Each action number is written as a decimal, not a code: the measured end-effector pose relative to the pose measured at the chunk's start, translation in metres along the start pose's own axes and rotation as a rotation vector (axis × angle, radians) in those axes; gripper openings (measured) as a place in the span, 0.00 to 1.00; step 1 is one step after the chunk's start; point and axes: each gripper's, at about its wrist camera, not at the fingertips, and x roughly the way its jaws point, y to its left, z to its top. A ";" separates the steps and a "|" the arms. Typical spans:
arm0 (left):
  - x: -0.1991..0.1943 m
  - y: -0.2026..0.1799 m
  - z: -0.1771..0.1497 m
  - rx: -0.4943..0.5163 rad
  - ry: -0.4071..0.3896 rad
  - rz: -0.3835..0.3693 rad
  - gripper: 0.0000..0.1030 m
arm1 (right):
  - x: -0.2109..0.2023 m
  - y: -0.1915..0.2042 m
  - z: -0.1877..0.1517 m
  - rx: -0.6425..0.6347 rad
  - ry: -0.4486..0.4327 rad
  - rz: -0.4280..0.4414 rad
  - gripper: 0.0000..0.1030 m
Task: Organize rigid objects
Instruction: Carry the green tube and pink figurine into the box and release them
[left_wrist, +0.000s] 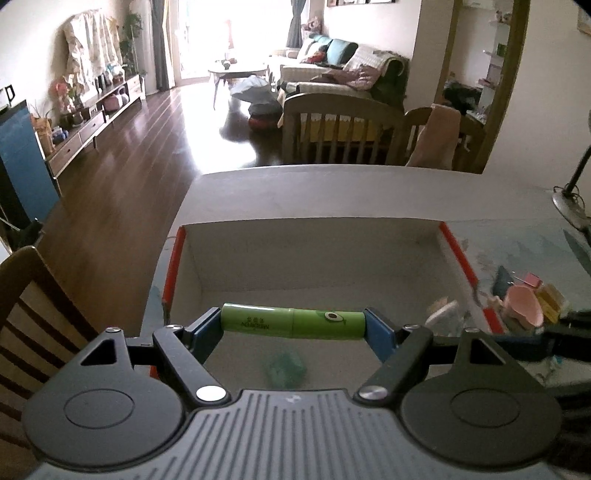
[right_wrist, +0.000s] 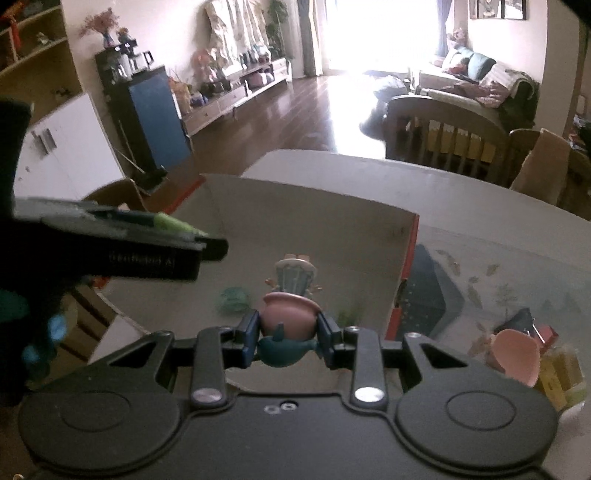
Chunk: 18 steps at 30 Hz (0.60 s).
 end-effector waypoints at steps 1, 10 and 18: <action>0.006 0.001 0.003 -0.002 0.009 -0.002 0.79 | 0.008 0.000 0.000 0.002 0.013 -0.005 0.32; 0.069 -0.005 0.016 0.029 0.157 -0.003 0.79 | 0.050 0.002 -0.002 -0.017 0.105 -0.041 0.32; 0.107 -0.019 0.015 0.082 0.262 0.004 0.80 | 0.062 0.012 -0.008 -0.068 0.150 -0.051 0.32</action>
